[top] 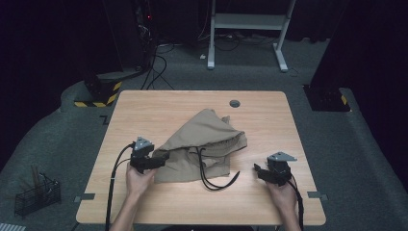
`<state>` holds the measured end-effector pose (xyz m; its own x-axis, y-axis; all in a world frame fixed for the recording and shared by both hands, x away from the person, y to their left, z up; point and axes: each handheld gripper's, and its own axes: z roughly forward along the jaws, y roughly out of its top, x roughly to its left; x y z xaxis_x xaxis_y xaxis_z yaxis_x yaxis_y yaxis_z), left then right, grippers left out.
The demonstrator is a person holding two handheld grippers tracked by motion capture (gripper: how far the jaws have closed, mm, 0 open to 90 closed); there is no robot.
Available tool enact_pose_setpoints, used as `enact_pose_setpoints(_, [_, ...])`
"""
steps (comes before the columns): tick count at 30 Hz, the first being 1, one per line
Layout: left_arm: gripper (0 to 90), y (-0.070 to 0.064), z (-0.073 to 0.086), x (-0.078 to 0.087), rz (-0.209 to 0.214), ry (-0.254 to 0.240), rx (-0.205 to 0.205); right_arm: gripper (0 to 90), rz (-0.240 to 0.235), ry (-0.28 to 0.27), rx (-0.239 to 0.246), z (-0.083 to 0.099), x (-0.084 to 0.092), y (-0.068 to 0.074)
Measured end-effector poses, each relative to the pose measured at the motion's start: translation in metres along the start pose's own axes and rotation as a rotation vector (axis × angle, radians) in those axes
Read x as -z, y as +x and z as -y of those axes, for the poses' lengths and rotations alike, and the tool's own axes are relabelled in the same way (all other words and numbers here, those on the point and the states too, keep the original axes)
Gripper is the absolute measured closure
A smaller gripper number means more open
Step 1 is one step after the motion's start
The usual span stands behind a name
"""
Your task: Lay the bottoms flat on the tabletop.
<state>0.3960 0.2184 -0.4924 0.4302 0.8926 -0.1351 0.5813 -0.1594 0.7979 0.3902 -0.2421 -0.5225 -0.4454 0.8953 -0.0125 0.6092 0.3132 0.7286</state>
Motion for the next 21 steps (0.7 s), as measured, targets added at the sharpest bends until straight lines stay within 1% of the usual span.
enact_pose_setpoints(2, [22.8,-0.002,-0.001,-0.002,0.004,0.005,-0.006,36.7,0.0,0.0,0.0,0.0,0.0,0.0])
enact_pose_setpoints(3, [22.8,-0.01,-0.005,-0.008,0.014,0.017,-0.026,36.7,0.0,0.0,0.001,0.0,0.0,0.0])
enact_pose_setpoints(6, [22.9,-0.018,-0.01,-0.014,0.037,0.022,-0.044,36.7,0.0,0.0,0.001,0.0,0.0,0.0])
enact_pose_setpoints(7, [22.8,-0.018,-0.01,-0.014,0.037,0.022,-0.044,36.7,0.0,0.0,0.001,0.0,0.0,0.0])
enact_pose_setpoints(10, [22.8,-0.026,-0.016,-0.022,0.044,0.035,-0.066,36.7,0.0,0.0,0.001,0.0,0.0,0.0])
enact_pose_setpoints(12, [23.0,-0.028,-0.017,-0.025,0.047,0.039,-0.07,36.7,0.0,0.0,0.001,0.0,0.0,0.0])
enact_pose_setpoints(13, [23.1,-0.031,-0.02,-0.031,0.064,0.044,-0.077,36.7,0.0,0.0,0.001,0.0,0.0,0.0])
enact_pose_setpoints(17, [23.1,-0.04,-0.024,-0.045,0.093,0.08,-0.103,36.7,0.0,0.0,0.001,0.0,0.0,0.0])
enact_pose_setpoints(19, [23.1,-0.041,-0.025,-0.049,0.117,0.079,-0.1,36.7,0.0,0.0,0.001,0.0,0.0,0.0])
enact_pose_setpoints(20, [23.3,-0.04,-0.026,-0.051,0.132,0.075,-0.086,36.6,0.0,0.0,0.001,0.0,0.0,0.0])
enact_pose_setpoints(21, [24.3,-0.04,-0.026,-0.051,0.132,0.075,-0.086,36.7,0.0,0.0,0.0,0.0,0.0,0.0])
